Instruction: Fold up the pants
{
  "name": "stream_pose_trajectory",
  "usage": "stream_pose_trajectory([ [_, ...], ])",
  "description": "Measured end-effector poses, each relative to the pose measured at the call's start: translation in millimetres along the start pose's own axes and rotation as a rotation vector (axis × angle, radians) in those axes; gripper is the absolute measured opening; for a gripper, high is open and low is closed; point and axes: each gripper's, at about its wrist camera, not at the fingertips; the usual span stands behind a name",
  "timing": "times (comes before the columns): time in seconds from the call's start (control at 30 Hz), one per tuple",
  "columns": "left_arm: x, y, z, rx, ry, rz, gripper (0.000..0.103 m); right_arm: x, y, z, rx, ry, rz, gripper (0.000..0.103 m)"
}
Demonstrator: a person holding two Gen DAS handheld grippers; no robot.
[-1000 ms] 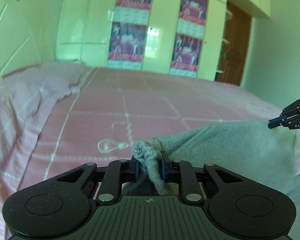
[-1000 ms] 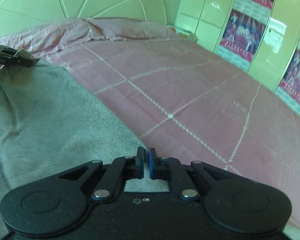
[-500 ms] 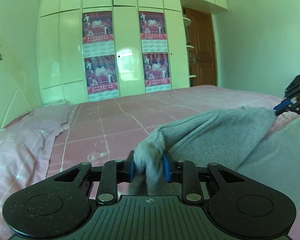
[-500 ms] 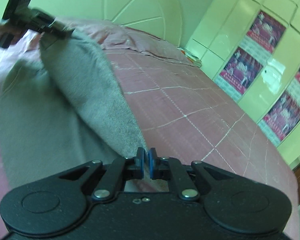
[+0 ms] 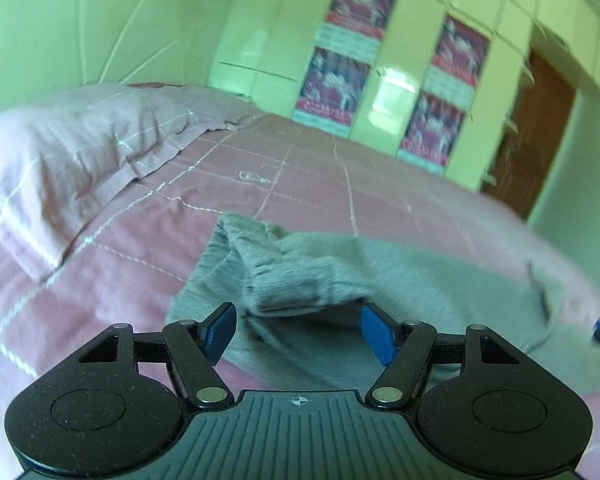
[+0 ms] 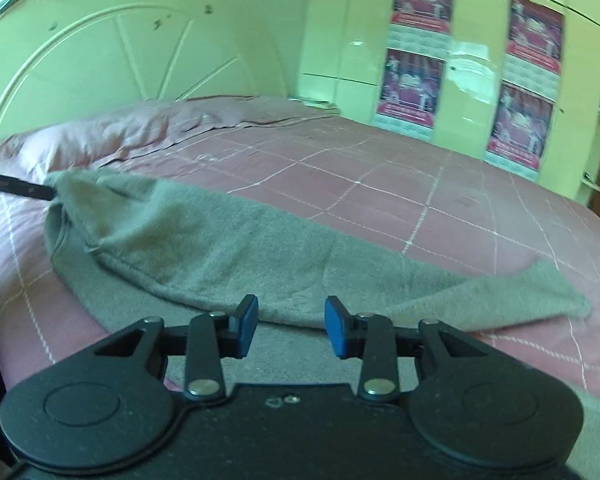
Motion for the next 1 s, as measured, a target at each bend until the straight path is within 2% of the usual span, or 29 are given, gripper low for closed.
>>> stream_pose_trajectory([
  [0.17,-9.4,-1.4,-4.0,-0.056,-0.009,0.22,0.069,-6.1,-20.3,-7.6,-0.031,0.002,-0.195,0.029],
  [0.27,-10.4,0.5,-21.1,-0.081,-0.012,0.333,0.069,-7.6,-35.3,-22.8,-0.037,0.015,-0.324,0.029],
  [0.37,-10.5,4.2,-45.7,-0.071,-0.003,0.427,0.069,-10.8,-48.0,-41.5,-0.056,0.036,-0.441,0.03],
  [0.5,-11.7,9.2,-64.0,-0.071,0.015,0.509,0.069,-15.7,-74.0,-68.6,-0.084,0.088,-0.656,0.032],
  [0.53,-11.7,9.7,-68.3,-0.071,0.019,0.518,0.069,-18.0,-81.9,-76.2,-0.096,0.109,-0.726,0.035],
  [0.6,-9.2,12.8,-76.4,-0.069,0.034,0.538,0.069,-25.9,-101.3,-90.8,-0.075,0.141,-0.88,0.038],
  [0.67,-8.5,16.1,-83.5,-0.058,0.055,0.561,0.069,-31.8,-114.3,-100.7,-0.063,0.146,-0.972,0.039],
  [0.7,-7.9,17.7,-85.9,-0.059,0.065,0.569,0.068,-34.0,-118.3,-104.3,-0.046,0.143,-0.99,0.038],
  [0.73,-7.5,19.2,-89.9,-0.069,0.07,0.569,0.046,-35.5,-121.7,-106.5,-0.021,0.141,-1.002,0.014],
  [0.77,-5.0,22.3,-96.4,-0.089,0.091,0.559,0.026,-36.4,-124.3,-108.0,0.006,0.145,-1.003,0.0],
  [0.83,6.3,23.4,-106.6,-0.124,0.134,0.511,0.026,-29.2,-126.4,-101.8,0.029,0.136,-0.958,0.0],
  [0.87,17.7,24.6,-106.5,-0.161,0.122,0.485,0.026,-20.8,-125.5,-90.7,0.046,0.094,-0.923,0.0],
  [0.93,46.1,28.5,-97.3,-0.304,0.015,0.468,0.025,-0.8,-119.1,-55.3,0.082,-0.04,-0.836,0.0],
  [1.0,64.9,36.7,-85.5,-0.448,-0.077,0.477,0.026,1.5,-111.6,-16.5,0.116,-0.154,-0.792,0.0],
])
Point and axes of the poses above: each gripper's, at about its wrist camera, not at the fingertips, and z roughly against the way its jaws point, y to its left, x to its top, and after that the axes turned 3 degrees about -z, right-handed
